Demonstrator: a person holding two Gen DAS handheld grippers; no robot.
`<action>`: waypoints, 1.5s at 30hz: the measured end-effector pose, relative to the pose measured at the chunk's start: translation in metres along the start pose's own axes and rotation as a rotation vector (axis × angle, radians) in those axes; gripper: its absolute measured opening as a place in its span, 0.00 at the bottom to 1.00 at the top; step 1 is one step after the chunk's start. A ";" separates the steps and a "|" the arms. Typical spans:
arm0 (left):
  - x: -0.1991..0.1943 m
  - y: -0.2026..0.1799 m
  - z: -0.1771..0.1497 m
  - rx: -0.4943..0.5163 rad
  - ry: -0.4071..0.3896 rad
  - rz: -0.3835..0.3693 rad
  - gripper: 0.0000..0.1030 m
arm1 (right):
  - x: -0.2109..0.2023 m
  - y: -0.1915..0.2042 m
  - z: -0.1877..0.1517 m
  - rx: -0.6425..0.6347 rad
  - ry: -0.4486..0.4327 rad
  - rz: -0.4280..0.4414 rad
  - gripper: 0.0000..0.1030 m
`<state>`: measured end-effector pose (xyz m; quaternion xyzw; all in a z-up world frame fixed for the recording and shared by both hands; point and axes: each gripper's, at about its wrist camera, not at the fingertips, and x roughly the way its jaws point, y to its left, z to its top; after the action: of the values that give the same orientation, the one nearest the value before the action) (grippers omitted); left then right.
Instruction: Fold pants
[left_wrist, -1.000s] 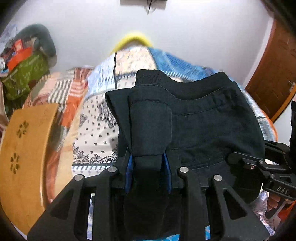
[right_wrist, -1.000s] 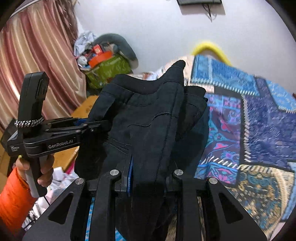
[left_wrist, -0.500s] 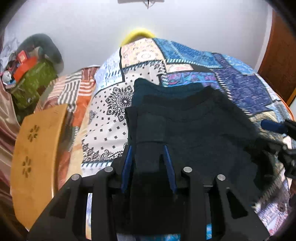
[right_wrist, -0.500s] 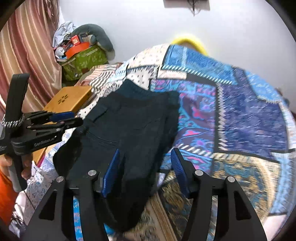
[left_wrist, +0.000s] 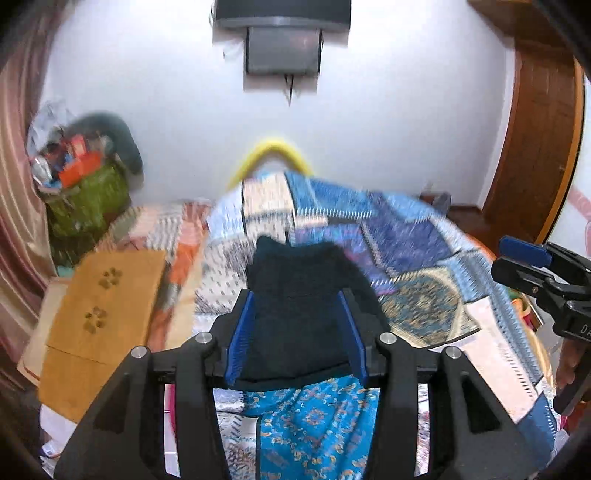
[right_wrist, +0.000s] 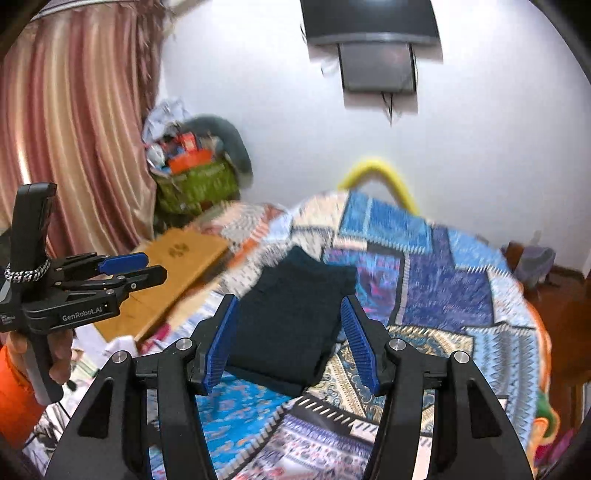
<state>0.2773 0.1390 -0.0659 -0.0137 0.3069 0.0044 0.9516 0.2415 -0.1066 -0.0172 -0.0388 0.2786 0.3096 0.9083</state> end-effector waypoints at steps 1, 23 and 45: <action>-0.017 -0.003 0.001 0.005 -0.030 0.006 0.44 | -0.018 0.006 0.002 -0.003 -0.034 0.004 0.51; -0.227 -0.064 -0.057 0.030 -0.466 0.057 0.78 | -0.156 0.073 -0.026 -0.045 -0.405 -0.072 0.76; -0.230 -0.068 -0.069 0.000 -0.478 0.055 1.00 | -0.164 0.077 -0.042 -0.016 -0.393 -0.124 1.00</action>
<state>0.0516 0.0694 0.0136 -0.0039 0.0733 0.0336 0.9967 0.0691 -0.1439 0.0422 -0.0023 0.0908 0.2568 0.9622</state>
